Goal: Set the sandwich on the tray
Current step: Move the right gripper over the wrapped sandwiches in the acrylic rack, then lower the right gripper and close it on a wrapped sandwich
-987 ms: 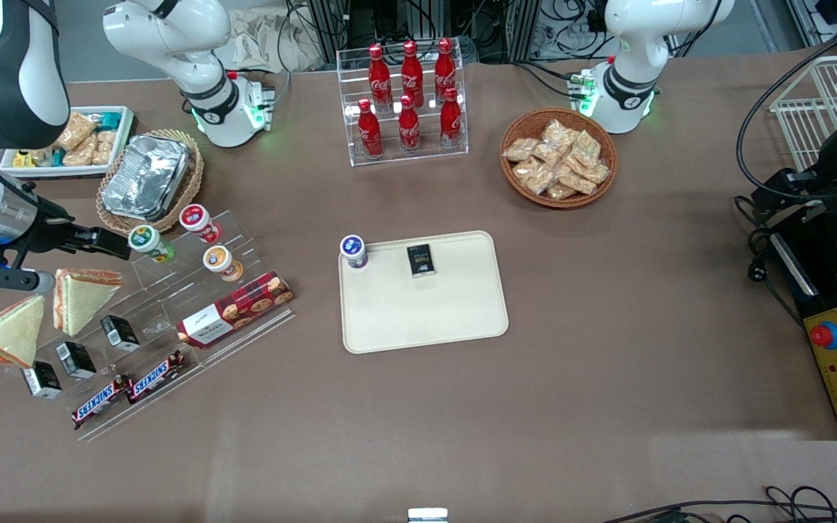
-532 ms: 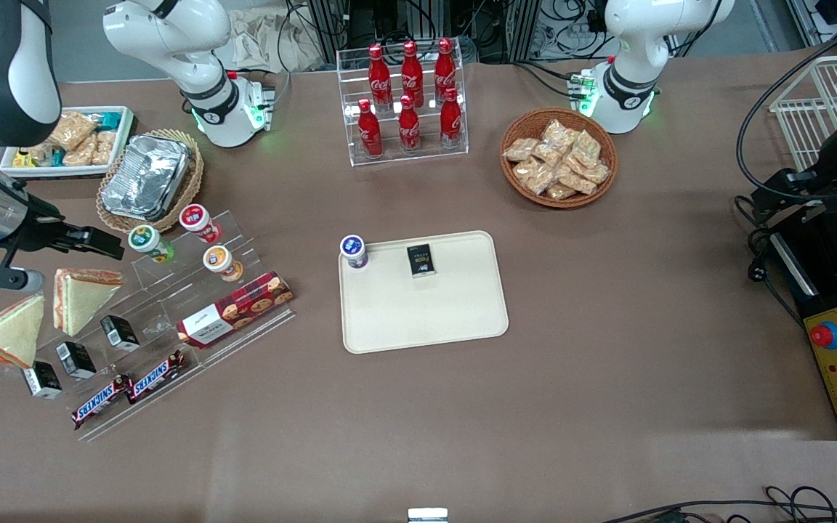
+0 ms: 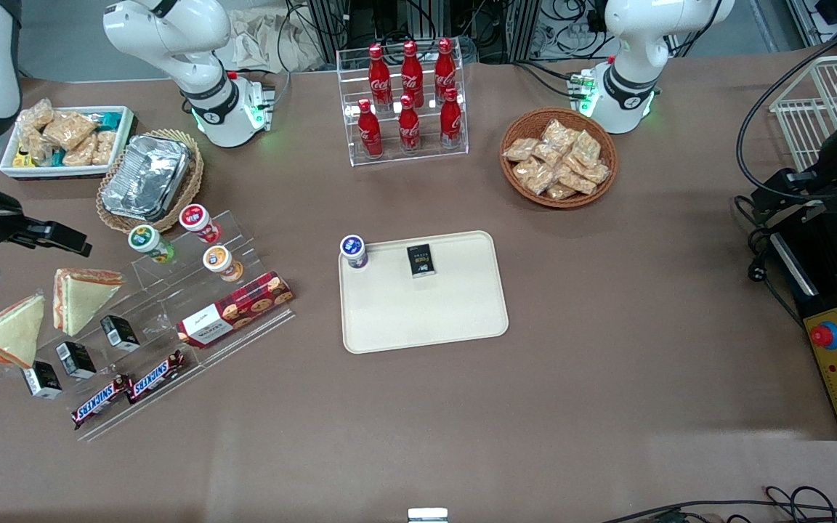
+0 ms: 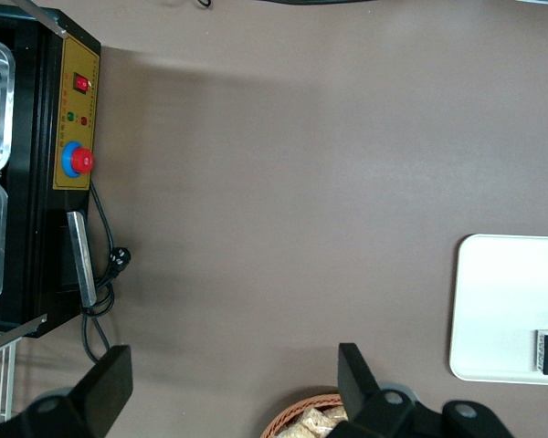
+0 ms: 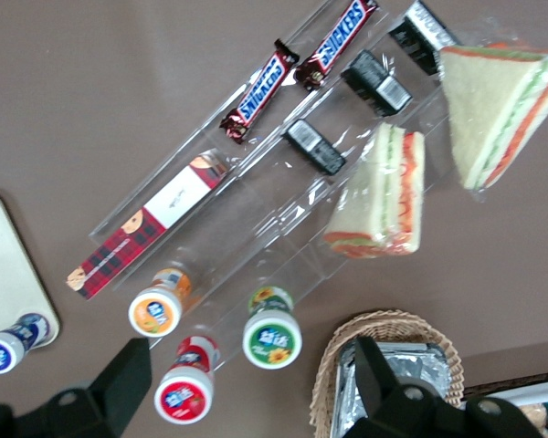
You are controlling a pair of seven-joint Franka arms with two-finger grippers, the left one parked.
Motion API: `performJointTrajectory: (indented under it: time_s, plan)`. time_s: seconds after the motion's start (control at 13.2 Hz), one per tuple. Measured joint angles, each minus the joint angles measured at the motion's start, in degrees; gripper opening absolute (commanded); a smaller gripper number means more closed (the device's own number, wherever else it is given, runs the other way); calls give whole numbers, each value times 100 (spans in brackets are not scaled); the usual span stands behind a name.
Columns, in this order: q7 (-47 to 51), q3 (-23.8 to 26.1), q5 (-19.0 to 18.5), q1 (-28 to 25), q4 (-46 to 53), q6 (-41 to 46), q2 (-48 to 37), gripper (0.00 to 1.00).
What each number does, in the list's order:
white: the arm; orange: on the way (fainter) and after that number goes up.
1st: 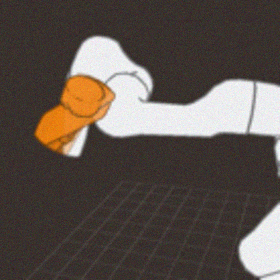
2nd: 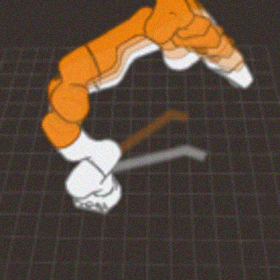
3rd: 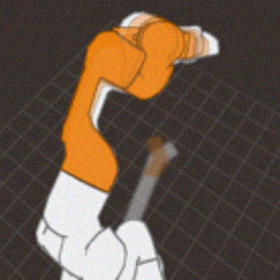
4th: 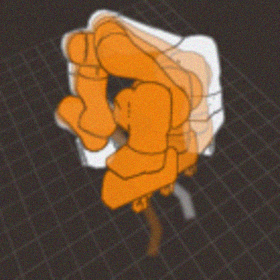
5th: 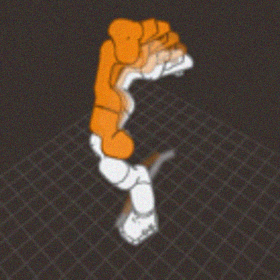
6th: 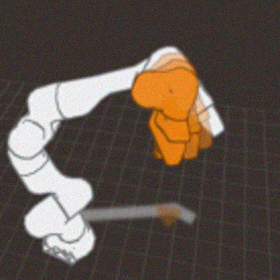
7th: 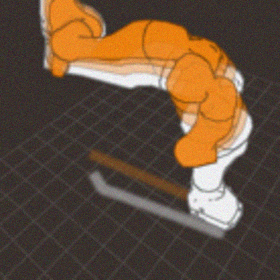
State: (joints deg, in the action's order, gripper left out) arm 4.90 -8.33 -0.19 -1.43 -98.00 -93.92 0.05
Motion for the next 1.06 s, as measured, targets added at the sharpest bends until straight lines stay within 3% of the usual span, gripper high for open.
performJointTrajectory:
  time_s: [0.76, 1.06]
  plan:
    - [-2267, -1520, -8, 60, -447, -936, 208, 99]
    - [-2709, -1788, -8, 138, -483, -1385, 493, 99]
